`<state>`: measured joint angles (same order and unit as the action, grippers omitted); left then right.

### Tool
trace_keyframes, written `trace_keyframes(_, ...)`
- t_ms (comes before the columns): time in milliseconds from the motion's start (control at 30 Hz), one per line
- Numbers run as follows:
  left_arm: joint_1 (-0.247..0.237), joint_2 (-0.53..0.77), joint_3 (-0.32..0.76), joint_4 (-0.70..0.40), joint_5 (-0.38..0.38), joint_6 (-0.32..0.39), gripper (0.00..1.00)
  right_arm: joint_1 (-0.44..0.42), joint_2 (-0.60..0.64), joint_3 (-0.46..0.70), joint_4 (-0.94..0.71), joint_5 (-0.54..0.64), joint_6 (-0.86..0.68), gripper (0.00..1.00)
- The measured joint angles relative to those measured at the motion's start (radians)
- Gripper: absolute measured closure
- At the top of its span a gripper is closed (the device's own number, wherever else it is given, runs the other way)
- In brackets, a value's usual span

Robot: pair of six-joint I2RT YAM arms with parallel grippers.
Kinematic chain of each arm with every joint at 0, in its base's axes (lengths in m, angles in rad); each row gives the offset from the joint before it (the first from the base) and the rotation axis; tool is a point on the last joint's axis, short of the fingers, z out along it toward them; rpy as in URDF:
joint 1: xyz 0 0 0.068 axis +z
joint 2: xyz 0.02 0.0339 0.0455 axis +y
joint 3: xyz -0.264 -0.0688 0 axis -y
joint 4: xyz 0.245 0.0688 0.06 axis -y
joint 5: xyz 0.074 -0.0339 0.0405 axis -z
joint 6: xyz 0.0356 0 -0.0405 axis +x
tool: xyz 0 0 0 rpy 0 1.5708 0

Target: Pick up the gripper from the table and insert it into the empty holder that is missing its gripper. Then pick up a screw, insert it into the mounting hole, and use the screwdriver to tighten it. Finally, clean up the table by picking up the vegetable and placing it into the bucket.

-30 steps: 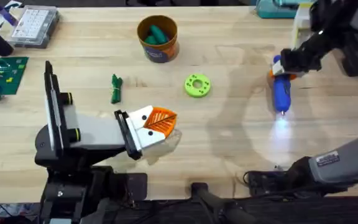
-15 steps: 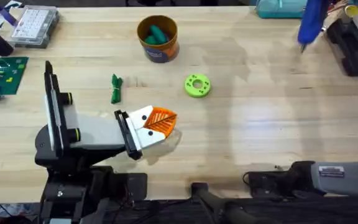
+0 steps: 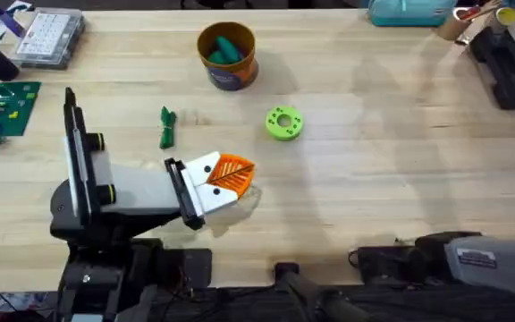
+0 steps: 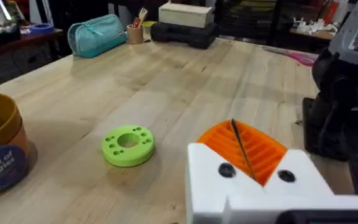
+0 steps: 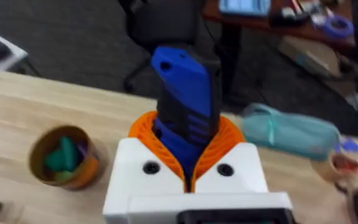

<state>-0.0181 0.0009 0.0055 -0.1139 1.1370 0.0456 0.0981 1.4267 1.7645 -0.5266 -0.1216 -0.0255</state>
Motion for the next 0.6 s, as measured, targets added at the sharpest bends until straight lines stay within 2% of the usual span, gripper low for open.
trace_keyframes(233, 0.0, 0.0, 0.0, 0.0, 0.0, 0.0, 0.982, 0.12, -0.083, 0.006, 0.092, -0.096, 0.022, 0.974)
trace_keyframes(267, 0.0, 0.0, 0.0, 0.0, 0.0, 0.0, 0.982, 0.163, -0.104, 0.007, 0.104, -0.146, 0.022, 0.974)
trace_keyframes(367, 0.0, 0.0, 0.0, 0.0, 0.0, 0.0, 0.982, 0.187, -0.107, 0.0, 0.124, -0.205, 0.022, 0.974)
trace_keyframes(600, 0.0, 0.0, 0.0, 0.0, 0.0, 0.0, 0.982, 0.227, -0.111, -0.164, 0.263, -0.282, 0.035, 0.974)
